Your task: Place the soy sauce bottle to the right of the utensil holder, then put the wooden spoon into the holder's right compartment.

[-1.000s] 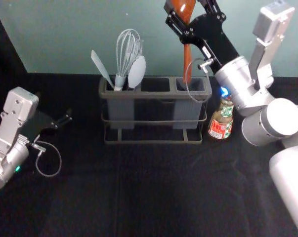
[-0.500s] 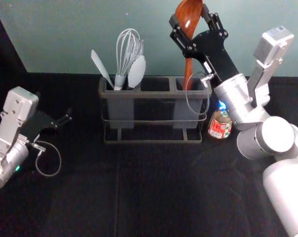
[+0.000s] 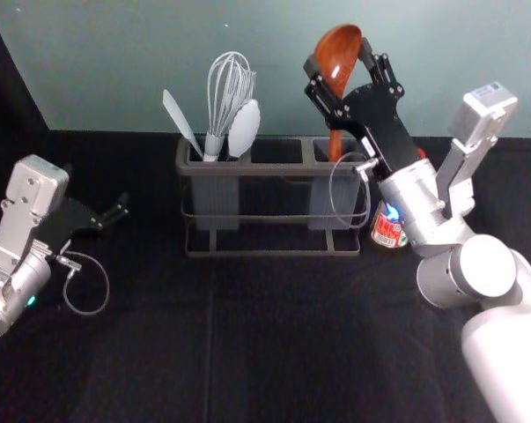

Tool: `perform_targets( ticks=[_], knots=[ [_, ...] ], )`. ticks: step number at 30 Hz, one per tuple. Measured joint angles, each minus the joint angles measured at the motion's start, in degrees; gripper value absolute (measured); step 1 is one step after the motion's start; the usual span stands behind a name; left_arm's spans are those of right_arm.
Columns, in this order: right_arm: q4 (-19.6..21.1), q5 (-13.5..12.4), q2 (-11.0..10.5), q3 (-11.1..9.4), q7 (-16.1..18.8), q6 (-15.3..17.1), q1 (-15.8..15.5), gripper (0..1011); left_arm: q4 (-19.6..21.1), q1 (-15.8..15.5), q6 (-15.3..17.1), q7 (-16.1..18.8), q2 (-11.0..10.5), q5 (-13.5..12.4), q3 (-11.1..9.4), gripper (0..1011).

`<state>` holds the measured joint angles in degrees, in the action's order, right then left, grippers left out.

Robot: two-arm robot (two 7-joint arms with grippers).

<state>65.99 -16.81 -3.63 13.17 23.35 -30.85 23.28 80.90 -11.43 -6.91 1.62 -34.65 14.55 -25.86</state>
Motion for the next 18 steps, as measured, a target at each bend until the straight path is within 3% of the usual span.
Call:
perform_targets(
  ticks=[18],
  knots=[
    [-1.75, 0.58, 0.53, -0.72, 0.68, -1.29, -1.84, 836, 0.0, 0.0, 0.0, 0.0, 0.0, 0.0, 0.0, 1011]
  ],
)
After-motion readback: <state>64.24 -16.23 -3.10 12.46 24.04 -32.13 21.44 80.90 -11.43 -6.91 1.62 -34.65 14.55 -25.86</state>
